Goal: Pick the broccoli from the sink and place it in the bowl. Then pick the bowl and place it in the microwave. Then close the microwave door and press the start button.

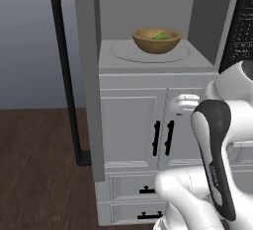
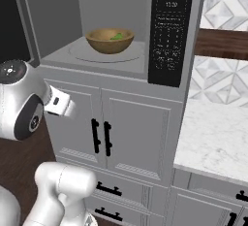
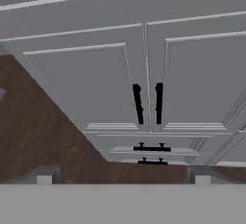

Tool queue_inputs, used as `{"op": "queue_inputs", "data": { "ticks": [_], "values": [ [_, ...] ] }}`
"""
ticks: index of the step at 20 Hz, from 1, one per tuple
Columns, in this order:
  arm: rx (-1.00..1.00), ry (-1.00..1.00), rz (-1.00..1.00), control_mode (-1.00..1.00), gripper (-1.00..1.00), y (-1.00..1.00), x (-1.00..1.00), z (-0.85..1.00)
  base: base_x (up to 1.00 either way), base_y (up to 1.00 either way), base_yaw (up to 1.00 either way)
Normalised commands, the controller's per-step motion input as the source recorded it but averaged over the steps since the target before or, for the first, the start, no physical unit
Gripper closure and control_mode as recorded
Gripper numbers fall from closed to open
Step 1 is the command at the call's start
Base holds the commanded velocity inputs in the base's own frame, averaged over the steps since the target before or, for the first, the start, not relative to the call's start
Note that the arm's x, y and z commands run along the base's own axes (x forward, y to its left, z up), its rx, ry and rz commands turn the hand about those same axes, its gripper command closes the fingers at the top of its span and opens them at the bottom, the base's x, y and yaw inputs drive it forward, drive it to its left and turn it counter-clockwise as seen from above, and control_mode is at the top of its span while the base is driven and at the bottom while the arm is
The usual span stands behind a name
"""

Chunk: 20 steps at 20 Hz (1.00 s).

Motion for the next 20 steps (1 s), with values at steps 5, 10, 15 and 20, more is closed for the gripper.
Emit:
{"op": "queue_inputs", "data": {
  "ticks": [5,10,15,20],
  "values": [
    [-0.7,-0.09,0.62,-1.0,-1.0,0.42,-0.26,-0.06,0.0,0.0,0.0],
    [-0.61,-0.15,0.62,-1.0,-1.0,0.15,-0.8,-0.14,0.0,0.0,0.0],
    [-0.33,-0.02,0.23,-1.0,-1.0,0.52,-0.26,-0.06,0.0,0.0,0.0],
    [-0.26,-0.02,0.19,-1.0,-1.0,0.55,-0.42,-0.14,0.0,0.0,0.0]
  ]
}}
